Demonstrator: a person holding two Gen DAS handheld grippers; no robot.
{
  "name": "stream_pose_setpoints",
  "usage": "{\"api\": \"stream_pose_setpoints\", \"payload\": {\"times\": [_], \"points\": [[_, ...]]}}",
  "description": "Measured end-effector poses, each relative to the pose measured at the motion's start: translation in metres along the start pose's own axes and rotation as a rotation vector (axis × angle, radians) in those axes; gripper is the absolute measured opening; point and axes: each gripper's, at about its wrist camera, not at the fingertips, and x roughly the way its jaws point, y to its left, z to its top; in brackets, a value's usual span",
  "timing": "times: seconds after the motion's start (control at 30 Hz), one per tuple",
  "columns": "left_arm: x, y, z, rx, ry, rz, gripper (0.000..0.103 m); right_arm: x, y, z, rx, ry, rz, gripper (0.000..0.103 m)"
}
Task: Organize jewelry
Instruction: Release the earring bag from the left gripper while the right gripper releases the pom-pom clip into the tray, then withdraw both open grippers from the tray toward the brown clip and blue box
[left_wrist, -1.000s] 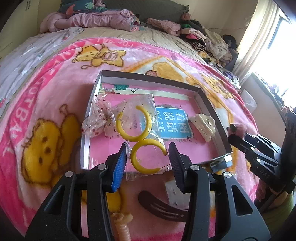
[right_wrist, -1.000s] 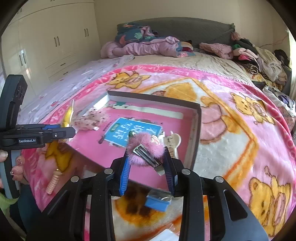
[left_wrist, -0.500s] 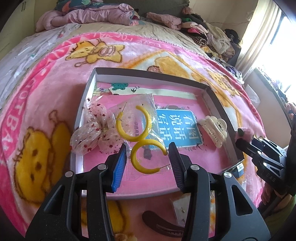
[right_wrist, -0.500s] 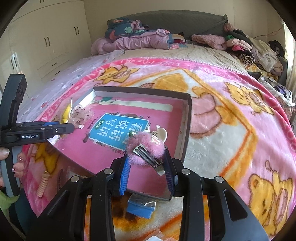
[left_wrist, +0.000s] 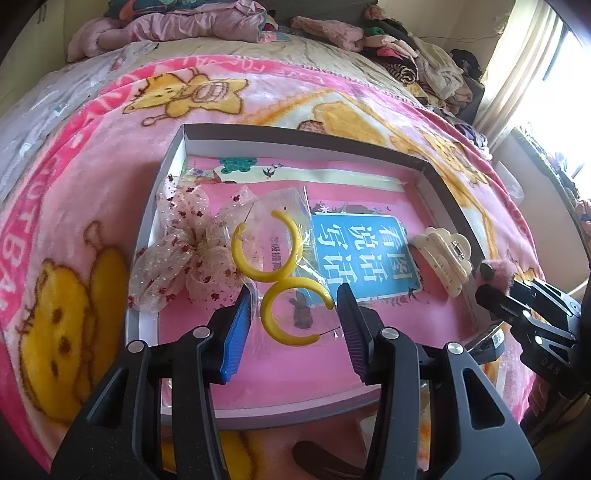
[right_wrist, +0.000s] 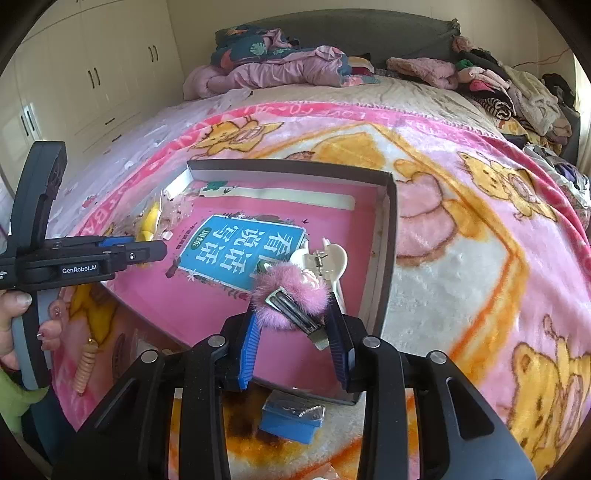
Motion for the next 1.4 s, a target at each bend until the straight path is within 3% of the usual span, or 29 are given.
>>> {"api": "stream_pose_setpoints", "payload": {"times": [0.17,0.47,0.87,1.13,1.4], "points": [[-0.006,0.0,-0.001,0.006,-0.006,-0.006,0.052,0.004,0.001,0.0,0.006,0.011,0.001,0.032],[-0.023,-0.002,-0.009,0.017,-0.025,-0.005,0.06,0.007,-0.002,-0.003,0.028,0.028,-0.002,0.035],[-0.045,0.0,-0.017,-0.009,-0.059,0.003,0.065,-0.014,0.002,-0.002,0.026,-0.019,-0.014,0.051],[-0.061,0.001,-0.022,-0.027,-0.083,0.02,0.082,-0.035,0.0,-0.003,0.047,-0.062,-0.029,0.069],[-0.078,0.0,-0.03,-0.036,-0.107,0.028,0.085,-0.054,0.003,-0.006,0.049,-0.095,-0.041,0.073]]}}
